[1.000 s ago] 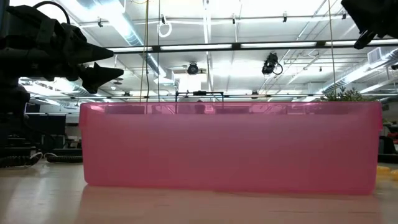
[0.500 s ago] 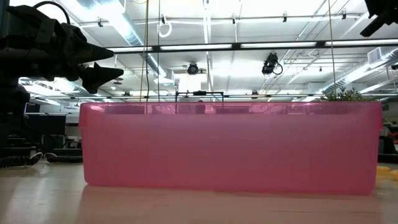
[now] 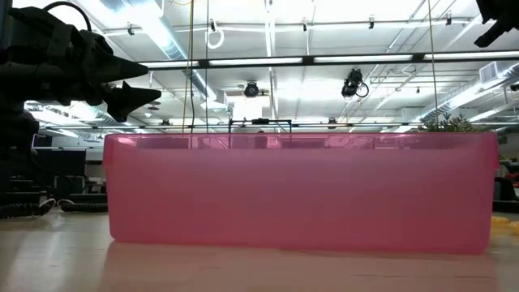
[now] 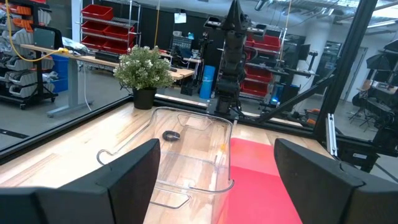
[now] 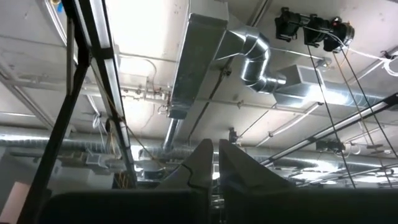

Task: Sort spring keychains
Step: Put the black spring keychain into the transparent bin

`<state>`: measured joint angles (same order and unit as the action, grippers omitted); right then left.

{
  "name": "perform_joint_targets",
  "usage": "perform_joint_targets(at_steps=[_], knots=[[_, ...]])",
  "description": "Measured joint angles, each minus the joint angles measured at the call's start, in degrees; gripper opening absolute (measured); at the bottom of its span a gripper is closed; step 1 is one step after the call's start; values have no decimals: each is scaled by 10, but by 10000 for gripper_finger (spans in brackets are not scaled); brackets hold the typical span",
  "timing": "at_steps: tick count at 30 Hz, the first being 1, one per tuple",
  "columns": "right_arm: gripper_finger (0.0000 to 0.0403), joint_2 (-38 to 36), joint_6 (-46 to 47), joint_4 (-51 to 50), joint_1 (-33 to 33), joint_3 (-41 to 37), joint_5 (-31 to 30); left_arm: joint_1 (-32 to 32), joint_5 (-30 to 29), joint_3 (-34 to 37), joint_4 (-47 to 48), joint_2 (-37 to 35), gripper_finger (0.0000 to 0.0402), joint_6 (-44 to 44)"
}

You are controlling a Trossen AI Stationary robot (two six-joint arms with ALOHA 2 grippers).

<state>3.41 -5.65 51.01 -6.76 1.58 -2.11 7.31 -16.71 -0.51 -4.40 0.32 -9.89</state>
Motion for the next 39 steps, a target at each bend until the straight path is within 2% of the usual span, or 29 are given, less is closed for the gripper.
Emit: perform_joint_targets(at_steps=[4, 8, 13, 18, 24, 30, 39], knots=[[32, 7, 5, -31, 1, 45, 1, 0, 0, 0, 0, 0, 321, 0], [32, 29, -12, -117, 1, 123, 6, 0, 0, 0, 0, 0, 321, 0], [32, 76, -10, -335, 1, 249, -55, 0, 0, 0, 0, 0, 321, 0], [32, 162, 19, -520, 1, 371, -124, 0, 0, 0, 0, 0, 321, 0], [32, 278, 92, -715, 0, 484, -139, 0, 0, 0, 0, 0, 321, 0], [32, 378, 154, -841, -9, 544, -140, 0, 0, 0, 0, 0, 321, 0], [32, 484, 186, -923, -34, 547, -136, 0, 0, 0, 0, 0, 321, 0]])
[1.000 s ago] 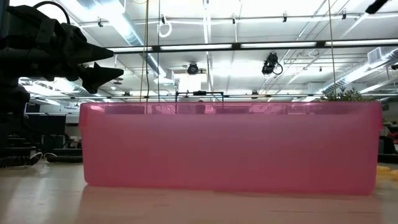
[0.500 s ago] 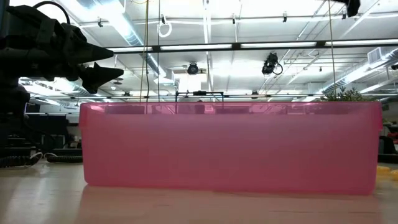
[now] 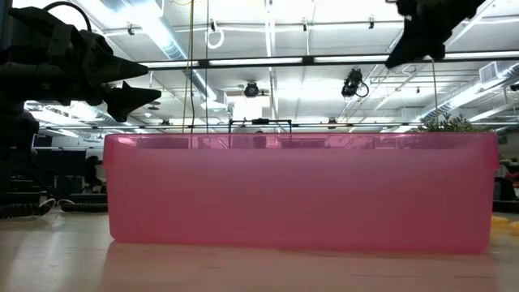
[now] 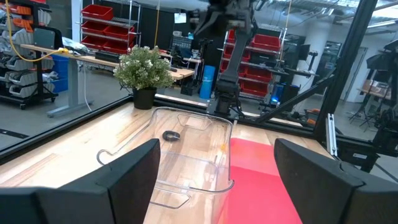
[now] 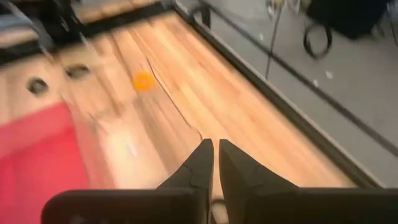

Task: Sort spring keychains
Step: Put the black spring keychain into the transparent bin

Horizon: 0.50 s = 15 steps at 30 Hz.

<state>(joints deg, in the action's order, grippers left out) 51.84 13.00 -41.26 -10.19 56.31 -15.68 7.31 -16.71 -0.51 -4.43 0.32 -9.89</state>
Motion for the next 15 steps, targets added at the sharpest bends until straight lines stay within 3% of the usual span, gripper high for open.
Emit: perform_joint_targets(at_steps=[9, 15], knots=[[38, 75, -6, -13, -21, 0, 43, 0, 0, 0, 0, 0, 321, 0], [91, 119, 1, -33, -46, 0, 63, 0, 0, 0, 0, 0, 321, 0]])
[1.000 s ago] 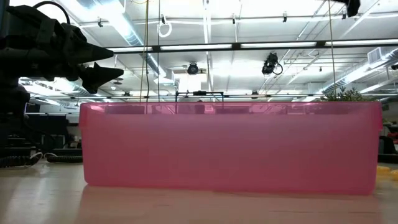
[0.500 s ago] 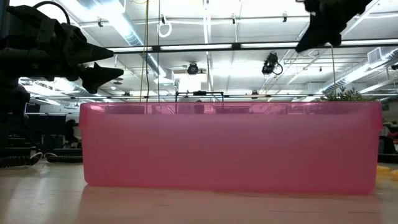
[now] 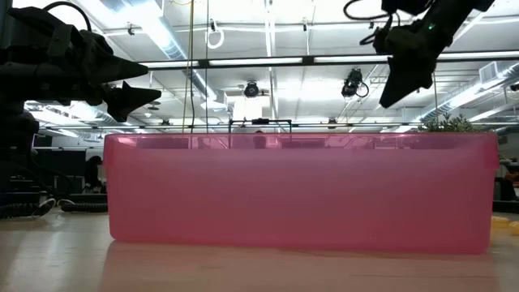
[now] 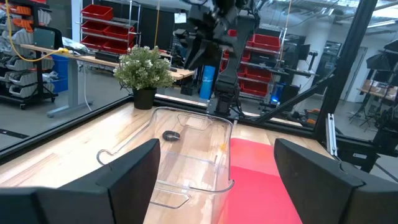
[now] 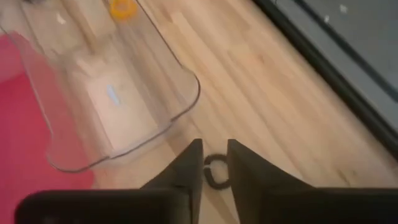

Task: Sort spring keychains
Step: Put the black spring keychain into the transparent bin

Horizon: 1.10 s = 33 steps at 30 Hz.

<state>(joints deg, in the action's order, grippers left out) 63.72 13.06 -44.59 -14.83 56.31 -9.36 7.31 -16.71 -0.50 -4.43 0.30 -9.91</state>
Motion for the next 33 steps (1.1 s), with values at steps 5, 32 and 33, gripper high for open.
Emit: perform_joint_targets(at_steps=[5, 32, 33], knots=[[154, 42, 0, 0, -18, 0, 3, 0, 0, 0, 0, 0, 321, 0], [218, 209, -14, 240, -94, -186, 38, 0, 0, 0, 0, 0, 321, 0], [216, 217, -13, 242, -94, -186, 34, 0, 0, 0, 0, 0, 321, 0]])
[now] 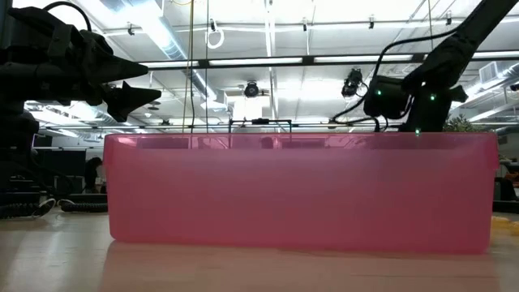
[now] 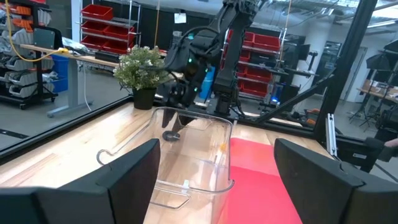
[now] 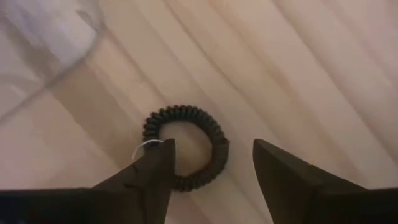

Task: Sort spring keychains
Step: Put the black spring keychain into the transparent bin

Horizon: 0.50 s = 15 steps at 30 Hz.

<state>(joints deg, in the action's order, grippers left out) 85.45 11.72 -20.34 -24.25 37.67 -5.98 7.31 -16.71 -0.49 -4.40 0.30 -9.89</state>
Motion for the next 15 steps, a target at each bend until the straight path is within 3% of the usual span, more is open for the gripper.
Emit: perform_joint_targets(at_steps=[9, 12, 15], knots=[[180, 47, 13, 14, 1, 3, -15, 0, 0, 0, 0, 0, 321, 0], [148, 48, 13, 14, 1, 3, -15, 0, 0, 0, 0, 0, 321, 0], [90, 49, 13, 8, 2, 3, -13, 0, 0, 0, 0, 0, 321, 0]])
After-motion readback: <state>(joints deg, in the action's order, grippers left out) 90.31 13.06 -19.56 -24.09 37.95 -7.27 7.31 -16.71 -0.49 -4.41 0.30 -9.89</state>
